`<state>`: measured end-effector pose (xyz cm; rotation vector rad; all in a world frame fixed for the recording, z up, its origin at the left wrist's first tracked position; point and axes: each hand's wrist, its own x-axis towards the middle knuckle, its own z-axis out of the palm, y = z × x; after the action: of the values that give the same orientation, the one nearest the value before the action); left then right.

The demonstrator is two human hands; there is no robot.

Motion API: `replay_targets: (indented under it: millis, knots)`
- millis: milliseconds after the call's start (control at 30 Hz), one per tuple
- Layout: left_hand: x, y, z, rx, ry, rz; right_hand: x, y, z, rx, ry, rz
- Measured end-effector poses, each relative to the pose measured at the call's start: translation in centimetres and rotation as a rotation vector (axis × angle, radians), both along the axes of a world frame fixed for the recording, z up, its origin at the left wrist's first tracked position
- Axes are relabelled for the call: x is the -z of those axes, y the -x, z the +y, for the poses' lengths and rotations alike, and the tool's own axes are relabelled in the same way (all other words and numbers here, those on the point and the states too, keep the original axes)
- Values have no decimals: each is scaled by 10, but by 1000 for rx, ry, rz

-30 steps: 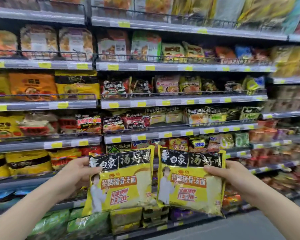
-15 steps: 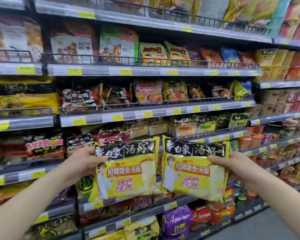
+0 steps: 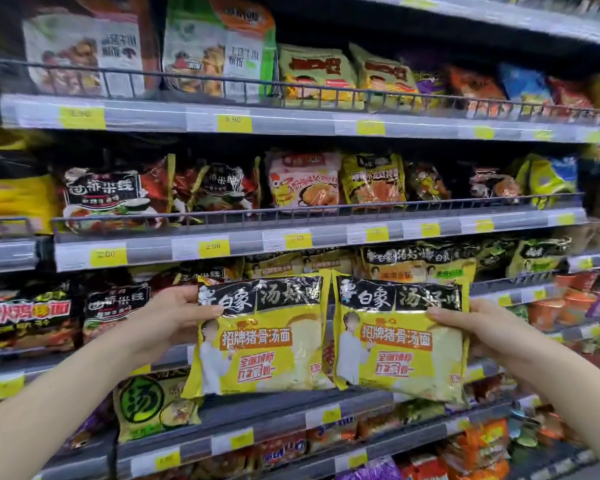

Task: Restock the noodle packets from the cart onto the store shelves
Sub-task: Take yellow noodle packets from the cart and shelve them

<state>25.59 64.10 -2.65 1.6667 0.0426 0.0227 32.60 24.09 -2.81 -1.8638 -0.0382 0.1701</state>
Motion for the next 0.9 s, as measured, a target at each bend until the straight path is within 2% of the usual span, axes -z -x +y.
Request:
replay_targets:
  millis: [300, 467, 767, 900]
  knots:
    - [14, -79, 3, -86, 8, -6, 2, -121, 10, -145, 68, 48]
    - [18, -91, 2, -80, -17, -20, 7, -153, 22, -162, 77, 39]
    - [53, -110, 18, -131, -29, -125, 19, -197, 55, 43, -54, -96]
    - [67, -118, 26, -132, -19, -175, 23, -215, 86, 92, -34, -202]
